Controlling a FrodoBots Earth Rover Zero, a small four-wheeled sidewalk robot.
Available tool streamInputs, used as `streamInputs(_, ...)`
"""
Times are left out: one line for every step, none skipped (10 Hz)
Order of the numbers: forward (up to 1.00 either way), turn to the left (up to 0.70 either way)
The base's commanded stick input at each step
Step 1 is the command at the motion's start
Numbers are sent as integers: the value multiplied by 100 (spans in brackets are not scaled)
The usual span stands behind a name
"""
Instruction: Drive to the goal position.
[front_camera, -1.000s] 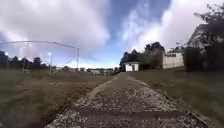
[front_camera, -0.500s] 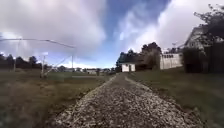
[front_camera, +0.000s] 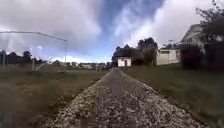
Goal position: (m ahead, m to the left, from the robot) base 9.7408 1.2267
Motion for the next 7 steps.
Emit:
streamInputs(100,-4)
streamInputs(100,-12)
streamInputs(100,-40)
streamInputs(100,-40)
streamInputs(100,-40)
streamInputs(100,-40)
streamInputs(100,-40)
